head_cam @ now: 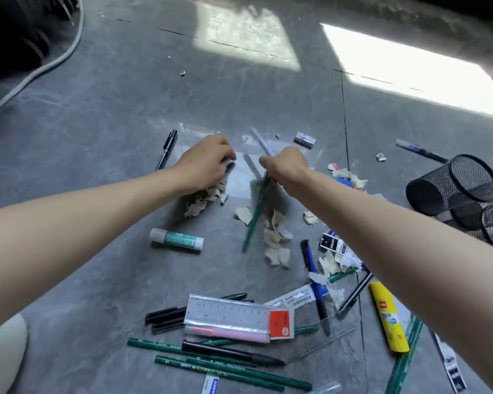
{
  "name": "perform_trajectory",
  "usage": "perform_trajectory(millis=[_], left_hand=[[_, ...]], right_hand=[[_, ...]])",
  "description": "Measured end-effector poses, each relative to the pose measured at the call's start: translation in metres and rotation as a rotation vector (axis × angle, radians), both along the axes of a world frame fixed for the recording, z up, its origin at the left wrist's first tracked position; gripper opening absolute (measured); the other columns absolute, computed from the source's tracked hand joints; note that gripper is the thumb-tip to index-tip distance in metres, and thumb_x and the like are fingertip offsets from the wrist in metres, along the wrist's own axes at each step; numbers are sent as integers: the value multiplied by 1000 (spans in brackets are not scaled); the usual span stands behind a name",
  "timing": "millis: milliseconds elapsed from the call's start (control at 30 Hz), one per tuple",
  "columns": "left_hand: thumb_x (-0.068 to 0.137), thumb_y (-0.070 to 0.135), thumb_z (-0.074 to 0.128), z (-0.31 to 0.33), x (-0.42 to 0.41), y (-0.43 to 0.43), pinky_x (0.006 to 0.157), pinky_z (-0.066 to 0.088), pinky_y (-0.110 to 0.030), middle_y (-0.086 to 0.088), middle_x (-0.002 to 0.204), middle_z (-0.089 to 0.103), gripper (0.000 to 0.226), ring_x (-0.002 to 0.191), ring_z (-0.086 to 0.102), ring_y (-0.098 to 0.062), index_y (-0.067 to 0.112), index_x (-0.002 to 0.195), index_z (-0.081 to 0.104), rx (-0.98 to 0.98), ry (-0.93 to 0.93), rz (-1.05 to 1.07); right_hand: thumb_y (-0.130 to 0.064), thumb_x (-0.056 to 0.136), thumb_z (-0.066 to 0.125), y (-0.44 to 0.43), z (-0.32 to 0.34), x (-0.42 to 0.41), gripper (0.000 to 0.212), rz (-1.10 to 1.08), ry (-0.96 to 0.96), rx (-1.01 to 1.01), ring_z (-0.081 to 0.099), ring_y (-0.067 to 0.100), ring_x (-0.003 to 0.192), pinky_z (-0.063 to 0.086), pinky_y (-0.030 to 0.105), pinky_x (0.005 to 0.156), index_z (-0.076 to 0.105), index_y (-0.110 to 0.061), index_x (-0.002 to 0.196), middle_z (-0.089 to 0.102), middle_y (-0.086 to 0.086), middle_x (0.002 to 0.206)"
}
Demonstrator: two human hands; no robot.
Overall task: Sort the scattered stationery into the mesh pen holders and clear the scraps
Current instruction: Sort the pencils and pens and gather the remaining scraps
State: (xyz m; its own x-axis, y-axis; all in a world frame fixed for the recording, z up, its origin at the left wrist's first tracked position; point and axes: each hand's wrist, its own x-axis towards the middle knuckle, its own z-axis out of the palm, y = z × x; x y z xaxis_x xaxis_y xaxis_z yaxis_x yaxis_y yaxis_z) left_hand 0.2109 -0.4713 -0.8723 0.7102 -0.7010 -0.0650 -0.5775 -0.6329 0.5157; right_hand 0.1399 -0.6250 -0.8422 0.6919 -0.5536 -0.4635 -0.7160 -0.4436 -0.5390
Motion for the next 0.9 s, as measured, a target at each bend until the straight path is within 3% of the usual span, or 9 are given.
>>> perform_trajectory(millis=[100,167,300,467,600,733,800,900], left_hand=[[94,11,41,-3,4,-28,108,31,-41,-11,143,41,36,131,37,-29,4,128,52,32,-5,-76],[98,16,37,-4,3,-51,114,20,-38,-8,154,26,43,141,24,-24,7,141,38,83,-6,-124],[102,28,28,-7,3,-96,115,6,-44,1,159,4,52,146,5,-15,16,150,15,182,47,-157],[102,31,27,-6,3,-107,114,10,-49,-1,158,12,47,145,11,-16,12,145,25,266,-34,-211],[102,33,25,-9,-20,-67,115,8,-41,0,159,10,50,145,10,-14,15,149,20,239,-57,-335],[102,38,24,-5,-49,-3,119,3,-34,7,157,15,51,144,10,-5,19,148,24,175,16,-450],[99,43,21,2,-56,21,117,1,-26,8,153,24,54,142,20,-5,18,145,33,74,-8,-362],[101,38,26,0,-55,47,115,2,-27,3,154,28,48,142,21,-9,17,142,38,41,-17,89]], right_hand=[[-29,85,50,-8,4,-3,24,-127,-109,54,56,28,62,38,28,52,54,-7,75,59,13,72],[-26,88,46,-12,4,-10,26,-158,-138,113,49,24,48,32,25,46,47,-9,68,54,12,62],[-20,90,43,-22,2,-28,26,-249,-172,190,41,17,37,25,22,41,45,-10,66,52,13,54],[-13,90,44,-36,6,-38,16,-280,-212,216,37,7,22,22,12,29,55,-4,82,50,11,54],[-15,89,48,-38,4,-29,14,-332,-229,246,48,17,40,29,18,38,59,-7,86,53,9,53],[-13,88,47,-31,-2,-13,11,-361,-205,253,51,21,46,35,22,43,56,-8,85,55,8,47],[-12,87,45,-25,-5,-3,14,-367,-177,247,52,20,45,34,22,45,57,-7,91,54,6,39],[-6,87,42,-17,-8,9,17,-373,-138,231,43,14,28,31,20,42,53,-9,100,51,9,46]])
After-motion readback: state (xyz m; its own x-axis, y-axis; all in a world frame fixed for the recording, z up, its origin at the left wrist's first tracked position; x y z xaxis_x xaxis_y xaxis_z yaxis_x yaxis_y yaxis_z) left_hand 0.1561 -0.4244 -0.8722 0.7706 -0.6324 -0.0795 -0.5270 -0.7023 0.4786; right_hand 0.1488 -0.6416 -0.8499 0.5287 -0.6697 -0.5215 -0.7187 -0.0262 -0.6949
